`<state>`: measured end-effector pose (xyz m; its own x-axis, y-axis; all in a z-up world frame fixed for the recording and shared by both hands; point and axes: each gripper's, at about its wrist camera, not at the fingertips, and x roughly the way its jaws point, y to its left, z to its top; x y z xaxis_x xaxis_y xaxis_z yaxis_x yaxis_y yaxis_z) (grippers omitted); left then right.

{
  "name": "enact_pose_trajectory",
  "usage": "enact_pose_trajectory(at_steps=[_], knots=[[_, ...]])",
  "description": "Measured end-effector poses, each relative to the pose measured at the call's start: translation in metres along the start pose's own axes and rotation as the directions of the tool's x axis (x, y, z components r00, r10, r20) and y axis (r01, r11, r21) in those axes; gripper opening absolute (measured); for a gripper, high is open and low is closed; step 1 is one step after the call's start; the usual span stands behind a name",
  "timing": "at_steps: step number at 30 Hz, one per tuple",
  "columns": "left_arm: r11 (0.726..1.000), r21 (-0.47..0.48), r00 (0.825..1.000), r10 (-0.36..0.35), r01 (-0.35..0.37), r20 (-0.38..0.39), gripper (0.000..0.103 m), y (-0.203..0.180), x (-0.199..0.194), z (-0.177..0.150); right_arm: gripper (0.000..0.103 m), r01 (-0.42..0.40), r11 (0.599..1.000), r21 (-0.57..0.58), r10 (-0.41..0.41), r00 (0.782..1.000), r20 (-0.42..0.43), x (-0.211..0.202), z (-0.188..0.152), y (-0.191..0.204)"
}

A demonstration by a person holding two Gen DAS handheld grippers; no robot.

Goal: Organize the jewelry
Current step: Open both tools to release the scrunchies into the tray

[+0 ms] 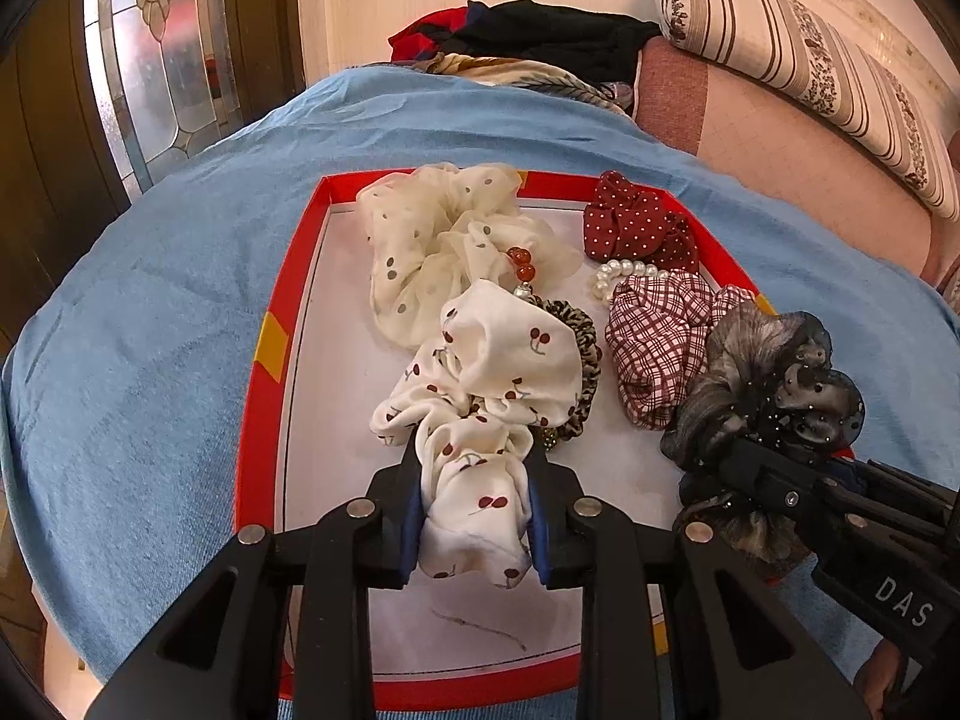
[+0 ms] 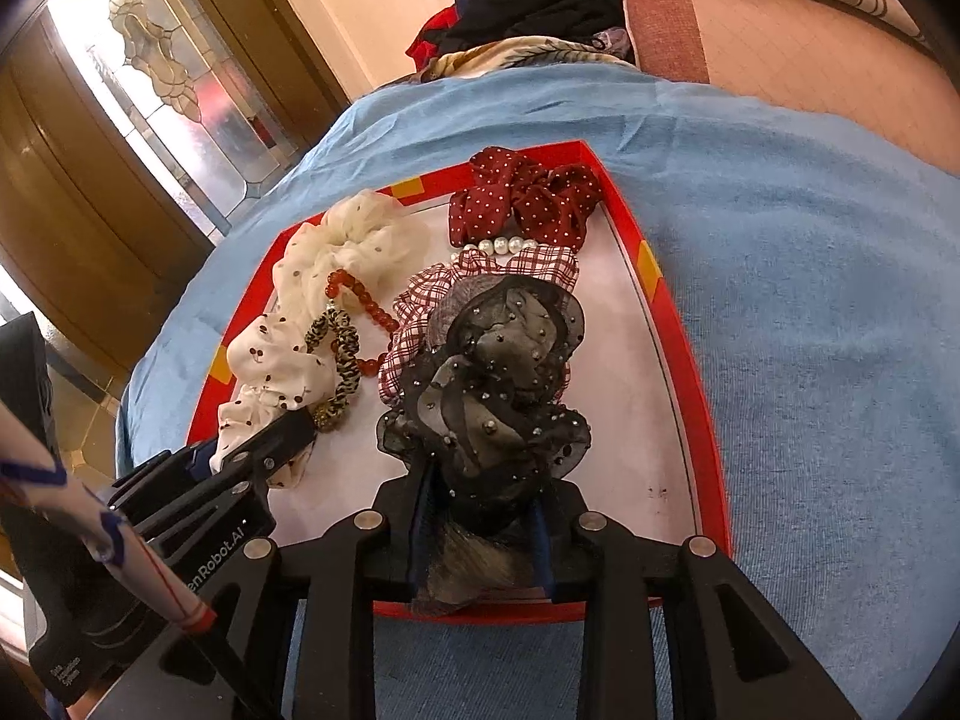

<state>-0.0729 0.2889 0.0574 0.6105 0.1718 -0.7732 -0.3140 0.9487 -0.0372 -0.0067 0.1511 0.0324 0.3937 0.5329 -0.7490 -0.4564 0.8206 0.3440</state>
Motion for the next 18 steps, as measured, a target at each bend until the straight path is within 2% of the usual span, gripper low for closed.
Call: enact_pose_trajectory(at_steps=[3, 12, 18], knots=[[1.0, 0.001, 1.0, 0.005, -0.005, 0.002, 0.027, 0.0, 0.0, 0.0, 0.036, 0.005, 1.0, 0.004, -0.005, 1.0, -0.002, -0.001, -0.002, -0.001], [1.0, 0.012, 1.0, 0.014, -0.014, 0.003, 0.031, -0.002, 0.0, -0.002, 0.037, 0.013, 1.0, -0.01, -0.013, 1.0, -0.005, -0.005, -0.003, 0.001], [1.0, 0.026, 1.0, 0.016, -0.016, 0.007, 0.035, -0.004, -0.001, -0.002, 0.043, 0.029, 0.999, -0.031, -0.029, 1.0, 0.005, -0.012, -0.003, 0.007]])
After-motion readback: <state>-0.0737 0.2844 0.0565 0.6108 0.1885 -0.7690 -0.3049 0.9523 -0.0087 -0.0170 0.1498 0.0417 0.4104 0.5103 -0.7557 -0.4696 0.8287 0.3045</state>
